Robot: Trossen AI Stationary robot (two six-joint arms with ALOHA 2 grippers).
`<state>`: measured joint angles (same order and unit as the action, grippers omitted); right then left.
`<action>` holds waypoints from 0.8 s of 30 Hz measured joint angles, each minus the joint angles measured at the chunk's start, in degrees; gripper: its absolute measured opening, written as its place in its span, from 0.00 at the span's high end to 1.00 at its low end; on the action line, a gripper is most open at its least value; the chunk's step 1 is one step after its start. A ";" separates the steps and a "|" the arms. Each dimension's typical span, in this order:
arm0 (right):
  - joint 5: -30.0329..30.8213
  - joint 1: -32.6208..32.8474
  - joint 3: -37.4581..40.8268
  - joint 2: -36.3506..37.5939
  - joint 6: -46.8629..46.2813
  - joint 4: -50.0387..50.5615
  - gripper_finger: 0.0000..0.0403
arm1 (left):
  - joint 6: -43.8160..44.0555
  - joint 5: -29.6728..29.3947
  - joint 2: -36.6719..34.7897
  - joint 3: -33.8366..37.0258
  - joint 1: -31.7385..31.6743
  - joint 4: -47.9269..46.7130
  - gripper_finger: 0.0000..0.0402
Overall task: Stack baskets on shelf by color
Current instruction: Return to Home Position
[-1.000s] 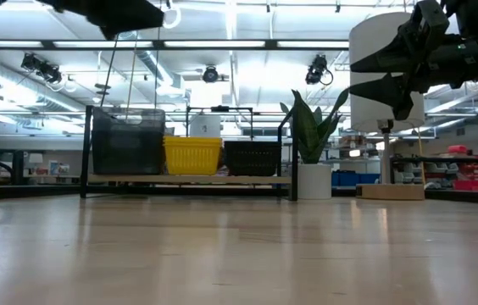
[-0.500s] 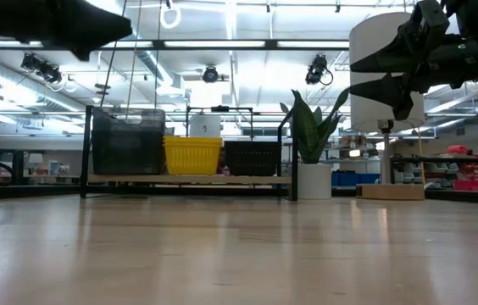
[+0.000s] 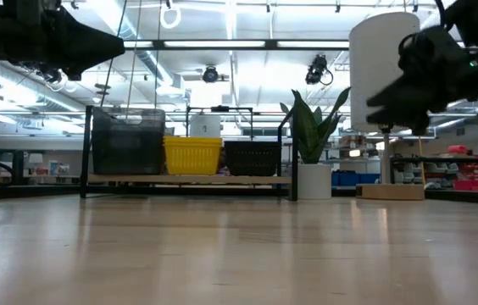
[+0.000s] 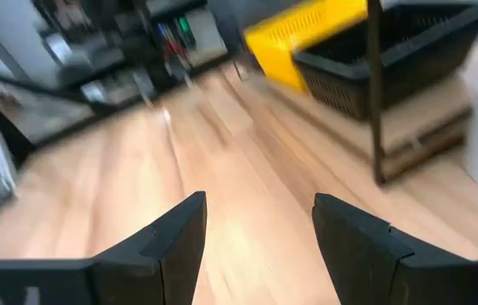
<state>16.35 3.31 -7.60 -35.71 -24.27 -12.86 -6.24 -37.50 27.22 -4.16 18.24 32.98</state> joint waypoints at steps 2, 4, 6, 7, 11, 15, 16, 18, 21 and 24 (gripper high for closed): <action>0.00 0.00 0.00 2.61 0.00 6.08 0.45 | -0.24 0.00 0.00 0.00 0.00 -0.03 0.71; -0.01 0.00 0.00 5.48 0.00 11.96 0.45 | -0.56 0.00 0.00 0.00 0.00 -0.03 0.71; -0.01 0.00 0.57 8.43 0.00 15.71 0.45 | -1.88 0.00 0.00 0.00 0.00 -0.05 0.71; 0.01 0.00 1.29 9.79 0.02 16.37 0.45 | -2.65 0.00 0.00 0.00 0.00 -0.05 0.71; -0.43 -0.06 5.88 15.71 0.14 13.10 0.45 | -6.55 0.00 0.00 0.00 -0.07 0.04 0.71; -2.47 -0.20 7.17 19.91 0.85 7.29 0.45 | -7.50 0.00 0.01 0.00 -0.07 -0.72 0.71; -2.55 -0.20 7.17 21.23 0.85 6.98 0.45 | -7.51 0.00 0.02 0.00 -0.07 -1.27 0.71; -2.55 -0.20 7.21 23.78 0.85 6.90 0.45 | -7.91 0.02 0.02 0.00 -0.07 -2.55 0.71; -2.55 -0.20 7.21 27.07 0.85 6.96 0.45 | -9.64 0.05 0.02 0.02 -0.07 -3.63 0.71; -2.55 -0.20 7.21 29.76 0.86 6.95 0.45 | -9.51 0.20 0.04 0.02 -0.07 -4.64 0.71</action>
<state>13.80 3.11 -0.38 -5.95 -23.41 -5.91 -15.75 -37.30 27.26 -4.14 18.17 28.34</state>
